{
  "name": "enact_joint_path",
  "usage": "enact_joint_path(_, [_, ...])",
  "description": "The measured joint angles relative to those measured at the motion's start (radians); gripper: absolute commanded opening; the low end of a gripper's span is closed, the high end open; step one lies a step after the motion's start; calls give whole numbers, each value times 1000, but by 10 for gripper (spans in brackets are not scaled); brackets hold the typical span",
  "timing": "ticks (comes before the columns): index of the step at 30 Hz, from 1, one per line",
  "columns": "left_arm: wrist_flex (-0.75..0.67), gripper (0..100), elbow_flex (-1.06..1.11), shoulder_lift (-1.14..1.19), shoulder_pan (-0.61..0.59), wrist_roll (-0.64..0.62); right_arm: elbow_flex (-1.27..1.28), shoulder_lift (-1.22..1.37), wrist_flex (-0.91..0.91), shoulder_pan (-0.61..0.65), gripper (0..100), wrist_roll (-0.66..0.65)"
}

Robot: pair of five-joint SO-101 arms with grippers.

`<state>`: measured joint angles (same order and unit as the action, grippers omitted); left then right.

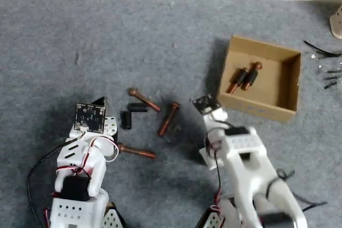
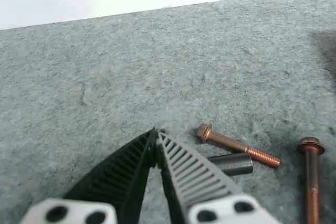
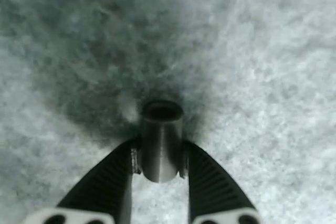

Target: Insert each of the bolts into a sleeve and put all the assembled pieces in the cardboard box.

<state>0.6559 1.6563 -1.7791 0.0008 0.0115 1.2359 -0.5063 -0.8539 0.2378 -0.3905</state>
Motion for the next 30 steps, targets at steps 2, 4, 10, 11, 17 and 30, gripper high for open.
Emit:
enact_joint_path(2, [0,8,0,0,0,0,63,-95,32,2,5,0])
enact_joint_path(4, [0,8,0,0,0,0,112,-173,48,3,5,0])
enact_joint_path(10, [0,8,0,0,0,0,213,-399,57,3,5,6])
enact_joint_path(11, [0,8,0,0,0,0,232,-433,57,3,5,6])
enact_joint_path(17, [0,8,0,0,0,0,336,-661,58,3,5,6])
enact_joint_path(30, [0,8,0,0,0,0,420,-1298,-224,2,5,8])
